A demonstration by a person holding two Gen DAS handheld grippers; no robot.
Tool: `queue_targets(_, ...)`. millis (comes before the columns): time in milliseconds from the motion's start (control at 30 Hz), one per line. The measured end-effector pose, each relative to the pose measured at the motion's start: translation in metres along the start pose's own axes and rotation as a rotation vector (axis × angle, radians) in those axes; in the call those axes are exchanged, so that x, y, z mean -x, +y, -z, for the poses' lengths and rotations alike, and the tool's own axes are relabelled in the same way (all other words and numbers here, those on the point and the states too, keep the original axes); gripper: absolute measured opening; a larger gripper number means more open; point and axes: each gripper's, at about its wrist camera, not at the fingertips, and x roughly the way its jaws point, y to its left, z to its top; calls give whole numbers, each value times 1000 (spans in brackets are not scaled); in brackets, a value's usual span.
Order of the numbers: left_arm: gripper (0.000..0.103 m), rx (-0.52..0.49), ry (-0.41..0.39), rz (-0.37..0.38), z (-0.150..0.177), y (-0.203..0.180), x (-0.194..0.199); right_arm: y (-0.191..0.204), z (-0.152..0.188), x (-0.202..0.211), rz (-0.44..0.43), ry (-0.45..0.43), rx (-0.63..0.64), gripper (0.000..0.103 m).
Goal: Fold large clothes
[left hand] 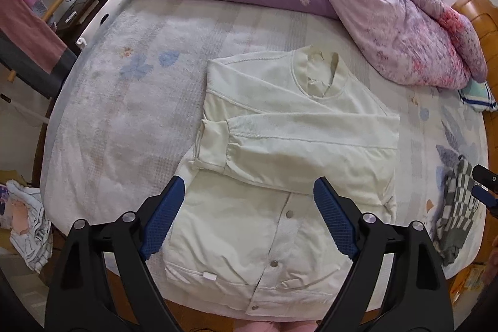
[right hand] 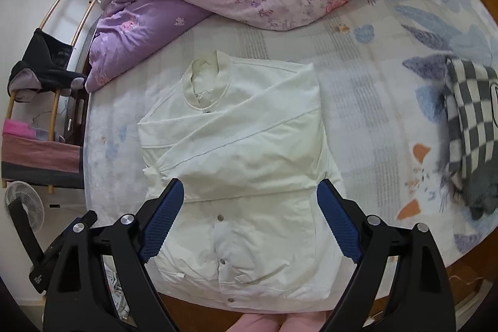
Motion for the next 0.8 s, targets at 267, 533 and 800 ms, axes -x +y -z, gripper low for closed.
queue_targets(267, 87, 15, 10, 3, -43, 17, -13, 13, -43, -8, 7, -5, 41, 85)
queue_targets(533, 87, -37, 64, 47, -110, 37, -67, 20, -90, -43, 17, 38, 14, 85)
queue_targets(800, 87, -74, 162, 91, -184, 57, -159, -2, -140, -106, 38, 144, -39, 86)
